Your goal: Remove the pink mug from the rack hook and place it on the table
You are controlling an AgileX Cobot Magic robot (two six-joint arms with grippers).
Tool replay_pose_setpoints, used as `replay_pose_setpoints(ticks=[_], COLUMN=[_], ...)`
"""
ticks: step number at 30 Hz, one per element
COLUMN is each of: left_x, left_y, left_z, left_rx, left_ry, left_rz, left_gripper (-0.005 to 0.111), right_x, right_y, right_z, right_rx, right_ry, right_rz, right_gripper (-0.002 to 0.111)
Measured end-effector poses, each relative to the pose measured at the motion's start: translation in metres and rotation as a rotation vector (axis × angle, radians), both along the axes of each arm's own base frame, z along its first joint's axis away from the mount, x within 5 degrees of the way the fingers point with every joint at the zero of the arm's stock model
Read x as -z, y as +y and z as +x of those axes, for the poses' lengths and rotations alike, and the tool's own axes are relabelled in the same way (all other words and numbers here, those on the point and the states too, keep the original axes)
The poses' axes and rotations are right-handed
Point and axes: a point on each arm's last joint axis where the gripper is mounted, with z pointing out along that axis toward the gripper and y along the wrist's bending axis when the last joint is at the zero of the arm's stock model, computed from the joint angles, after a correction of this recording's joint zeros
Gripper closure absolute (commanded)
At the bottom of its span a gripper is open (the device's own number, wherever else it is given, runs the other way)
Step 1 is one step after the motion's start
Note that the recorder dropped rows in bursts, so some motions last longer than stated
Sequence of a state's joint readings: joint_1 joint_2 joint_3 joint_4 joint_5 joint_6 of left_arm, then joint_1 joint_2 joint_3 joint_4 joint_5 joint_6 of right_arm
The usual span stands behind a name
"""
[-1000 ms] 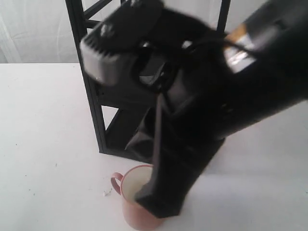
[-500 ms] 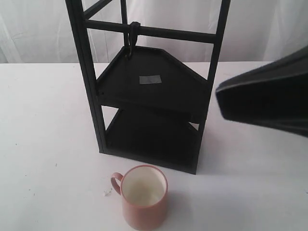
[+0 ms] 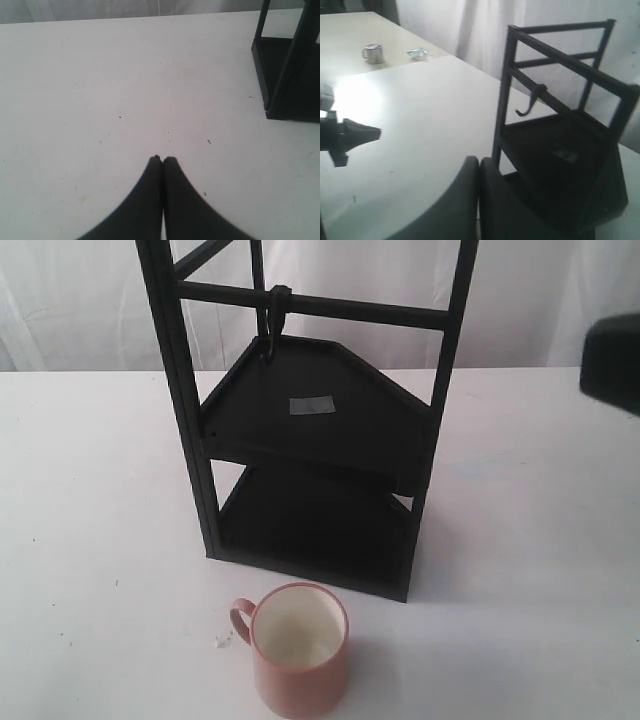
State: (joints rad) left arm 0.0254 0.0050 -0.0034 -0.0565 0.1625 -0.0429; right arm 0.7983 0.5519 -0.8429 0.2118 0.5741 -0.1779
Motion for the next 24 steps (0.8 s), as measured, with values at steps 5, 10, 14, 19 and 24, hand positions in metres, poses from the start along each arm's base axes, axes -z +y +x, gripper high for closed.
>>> replay_pose_setpoints(ticks=[5, 10, 14, 19, 24], left_x=[0.0, 0.0, 0.0, 0.0, 0.0], left_y=[0.0, 0.0, 0.0, 0.0, 0.0], left_z=[0.0, 0.0, 0.0, 0.0, 0.0], left_rx=[0.0, 0.0, 0.0, 0.0, 0.0], left_ry=[0.0, 0.0, 0.0, 0.0, 0.0], left_rz=[0.0, 0.0, 0.0, 0.0, 0.0], left_gripper=[0.107, 0.107, 0.107, 0.107, 0.107], right_x=[0.051, 0.098, 0.129, 0.161, 0.178], right_y=[-0.015, -0.031, -0.042, -0.052, -0.058], right_z=[0.007, 0.001, -0.007, -0.014, -0.012], right_rx=[0.193, 0.355, 0.461, 0.593, 0.702], right_ry=[0.105, 0.154, 0.129, 0.079, 0.03], right_rz=[0.037, 0.06, 0.051, 0.047, 0.081], right_gripper=[0.108, 0.108, 0.108, 0.108, 0.108])
